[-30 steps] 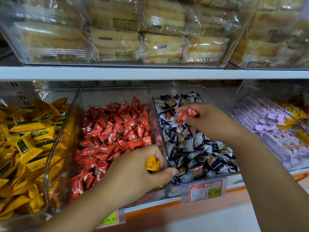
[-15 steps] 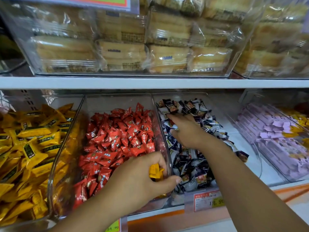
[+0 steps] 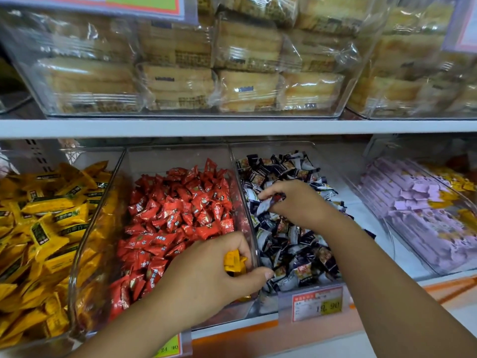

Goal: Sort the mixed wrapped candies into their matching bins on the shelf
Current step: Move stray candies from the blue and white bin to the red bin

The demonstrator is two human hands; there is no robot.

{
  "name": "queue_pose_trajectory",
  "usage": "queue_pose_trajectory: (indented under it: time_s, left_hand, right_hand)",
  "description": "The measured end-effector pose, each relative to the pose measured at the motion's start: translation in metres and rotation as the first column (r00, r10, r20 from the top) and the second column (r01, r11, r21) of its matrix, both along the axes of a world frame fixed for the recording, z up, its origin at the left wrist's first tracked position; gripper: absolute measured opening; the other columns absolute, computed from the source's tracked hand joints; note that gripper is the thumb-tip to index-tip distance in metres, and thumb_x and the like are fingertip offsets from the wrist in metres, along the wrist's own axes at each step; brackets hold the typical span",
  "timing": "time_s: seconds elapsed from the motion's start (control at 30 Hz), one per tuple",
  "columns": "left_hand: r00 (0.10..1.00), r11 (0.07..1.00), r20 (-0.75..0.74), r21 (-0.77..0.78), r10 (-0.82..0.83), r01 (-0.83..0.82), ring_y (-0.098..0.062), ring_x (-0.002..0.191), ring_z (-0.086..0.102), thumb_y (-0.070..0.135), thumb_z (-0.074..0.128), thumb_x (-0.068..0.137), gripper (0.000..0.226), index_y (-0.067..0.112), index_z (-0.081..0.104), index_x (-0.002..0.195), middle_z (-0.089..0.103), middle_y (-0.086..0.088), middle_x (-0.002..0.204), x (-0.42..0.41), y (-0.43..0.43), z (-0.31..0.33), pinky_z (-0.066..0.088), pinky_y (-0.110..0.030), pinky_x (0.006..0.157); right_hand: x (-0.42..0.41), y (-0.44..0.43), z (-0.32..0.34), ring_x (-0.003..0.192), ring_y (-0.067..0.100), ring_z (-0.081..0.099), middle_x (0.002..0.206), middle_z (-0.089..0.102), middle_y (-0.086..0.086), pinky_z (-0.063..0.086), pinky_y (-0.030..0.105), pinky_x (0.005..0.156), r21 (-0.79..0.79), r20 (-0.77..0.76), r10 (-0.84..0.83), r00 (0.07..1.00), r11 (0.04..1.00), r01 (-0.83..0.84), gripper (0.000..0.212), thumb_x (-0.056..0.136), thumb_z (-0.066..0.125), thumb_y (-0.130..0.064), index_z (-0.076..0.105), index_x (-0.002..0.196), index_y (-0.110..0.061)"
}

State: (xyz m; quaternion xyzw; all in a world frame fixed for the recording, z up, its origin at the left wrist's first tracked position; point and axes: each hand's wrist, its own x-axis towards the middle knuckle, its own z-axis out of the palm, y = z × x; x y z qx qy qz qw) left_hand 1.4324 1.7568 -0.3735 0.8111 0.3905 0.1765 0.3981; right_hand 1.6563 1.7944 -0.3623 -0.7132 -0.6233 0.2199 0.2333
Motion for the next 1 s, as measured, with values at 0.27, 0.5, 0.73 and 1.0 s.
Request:
queue_pose_trajectory:
  time_s: [0.27,0.5,0.73,1.0]
  left_hand:
    - [1.000,1.000,-0.004,0.027,-0.006,0.006,-0.006,0.051,0.044,0.069,0.062,0.073,0.038,0.033,0.053,0.081,0.057,0.009,0.063,0.001,0.002,-0.002,0.042,-0.039,0.055]
    - [1.000,0.999,0.000,0.042,0.008,-0.008,-0.007,0.053,0.046,0.070,0.062,0.071,0.040,0.032,0.053,0.082,0.059,0.008,0.066,0.001,0.000,-0.001,0.045,-0.040,0.058]
    - [1.000,1.000,-0.005,0.028,0.002,-0.002,-0.006,0.054,0.045,0.071,0.061,0.069,0.041,0.032,0.052,0.082,0.057,0.007,0.065,0.001,0.002,-0.002,0.040,-0.030,0.055]
    - [1.000,1.000,0.004,0.011,0.001,-0.001,-0.006,0.053,0.044,0.071,0.062,0.068,0.041,0.033,0.054,0.081,0.057,0.009,0.064,0.001,0.003,-0.003,0.038,-0.029,0.056]
  right_hand:
    - [0.009,-0.027,0.030,0.071,0.011,0.067,0.083,0.070,-0.007,0.051,0.028,0.065,0.137,-0.053,-0.026,0.998,0.990,0.033,0.011,0.094,0.061,-0.024,0.062,0.097,-0.035]
    - [-0.026,-0.025,0.047,0.102,-0.005,0.060,0.113,0.065,-0.018,0.041,0.002,0.082,0.205,-0.251,0.161,0.955,0.973,-0.110,0.029,0.096,0.056,-0.032,0.058,0.125,-0.036]
    - [-0.025,-0.012,-0.004,0.148,0.021,-0.005,0.161,0.003,-0.011,-0.002,0.049,0.118,-0.184,0.390,0.261,0.883,0.962,-0.203,0.069,0.095,0.049,-0.047,0.007,0.150,-0.046]
    - [-0.011,-0.014,0.025,0.138,0.018,0.034,0.141,0.051,-0.007,0.026,0.048,0.114,-0.307,0.388,0.220,0.895,0.946,-0.099,0.037,0.096,0.043,-0.054,0.060,0.124,-0.036]
